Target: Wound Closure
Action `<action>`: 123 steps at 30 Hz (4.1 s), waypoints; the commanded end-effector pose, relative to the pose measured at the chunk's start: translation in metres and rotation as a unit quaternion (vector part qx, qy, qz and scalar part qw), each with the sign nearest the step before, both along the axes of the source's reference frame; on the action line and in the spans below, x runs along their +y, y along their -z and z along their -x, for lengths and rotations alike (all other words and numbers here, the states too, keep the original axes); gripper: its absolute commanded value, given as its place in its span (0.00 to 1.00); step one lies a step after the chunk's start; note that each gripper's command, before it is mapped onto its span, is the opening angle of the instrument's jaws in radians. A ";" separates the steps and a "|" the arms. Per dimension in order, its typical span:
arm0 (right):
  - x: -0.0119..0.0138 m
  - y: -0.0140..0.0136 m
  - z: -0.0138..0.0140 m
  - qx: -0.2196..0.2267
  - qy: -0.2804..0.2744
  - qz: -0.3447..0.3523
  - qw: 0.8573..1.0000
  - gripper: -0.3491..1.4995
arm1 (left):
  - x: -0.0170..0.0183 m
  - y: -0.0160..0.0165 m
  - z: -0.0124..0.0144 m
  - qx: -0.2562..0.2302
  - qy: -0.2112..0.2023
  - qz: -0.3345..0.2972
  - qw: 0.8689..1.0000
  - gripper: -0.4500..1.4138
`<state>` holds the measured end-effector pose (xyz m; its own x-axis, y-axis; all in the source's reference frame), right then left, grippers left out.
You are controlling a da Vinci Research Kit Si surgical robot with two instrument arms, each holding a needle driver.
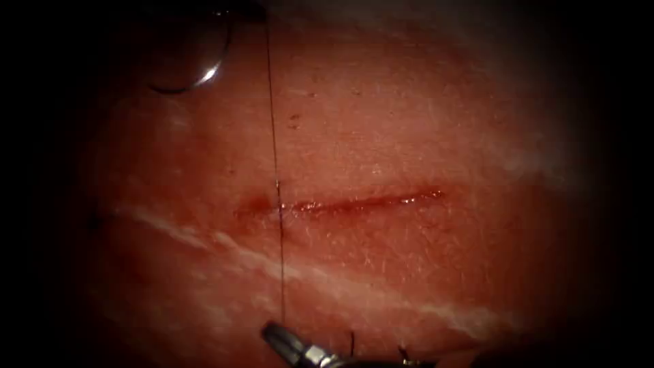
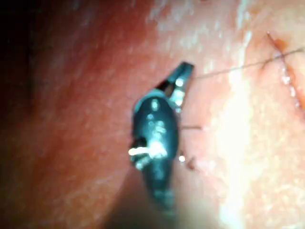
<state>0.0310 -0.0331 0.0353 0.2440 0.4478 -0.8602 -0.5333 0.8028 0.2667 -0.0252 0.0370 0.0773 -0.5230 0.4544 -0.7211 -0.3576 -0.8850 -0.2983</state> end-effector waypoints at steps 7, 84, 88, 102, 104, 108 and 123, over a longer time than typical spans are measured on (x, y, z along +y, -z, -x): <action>-0.0007 0.0000 -0.0001 0.006 0.008 -0.011 1.000 0.00 | -0.0013 0.0003 0.0009 0.000 0.001 -0.003 1.000 0.00; 0.0223 -0.0066 -0.0015 0.328 0.277 -0.167 0.888 0.08 | -0.0247 0.0056 0.0077 -0.148 -0.030 0.004 0.989 0.00; 0.0221 -0.0065 -0.0015 0.379 0.319 -0.178 0.850 0.07 | -0.0249 0.0032 0.0073 -0.155 -0.032 0.013 0.987 0.00; 0.0217 -0.0047 -0.0024 0.380 0.461 -0.191 0.779 0.14 | -0.0254 0.0049 0.0087 -0.172 -0.045 0.016 0.984 0.00; 0.0217 -0.0047 -0.0025 0.367 0.490 -0.190 0.767 0.15 | -0.0257 0.0053 0.0089 -0.173 -0.047 0.015 0.984 0.00; 0.0220 -0.0051 -0.0025 0.336 0.547 -0.177 0.746 0.17 | -0.0259 0.0055 0.0089 -0.175 -0.051 0.014 0.983 0.00; 0.0203 -0.0074 -0.0019 0.298 0.653 -0.107 0.688 0.43 | -0.0257 0.0035 0.0081 -0.162 -0.071 0.009 0.984 0.00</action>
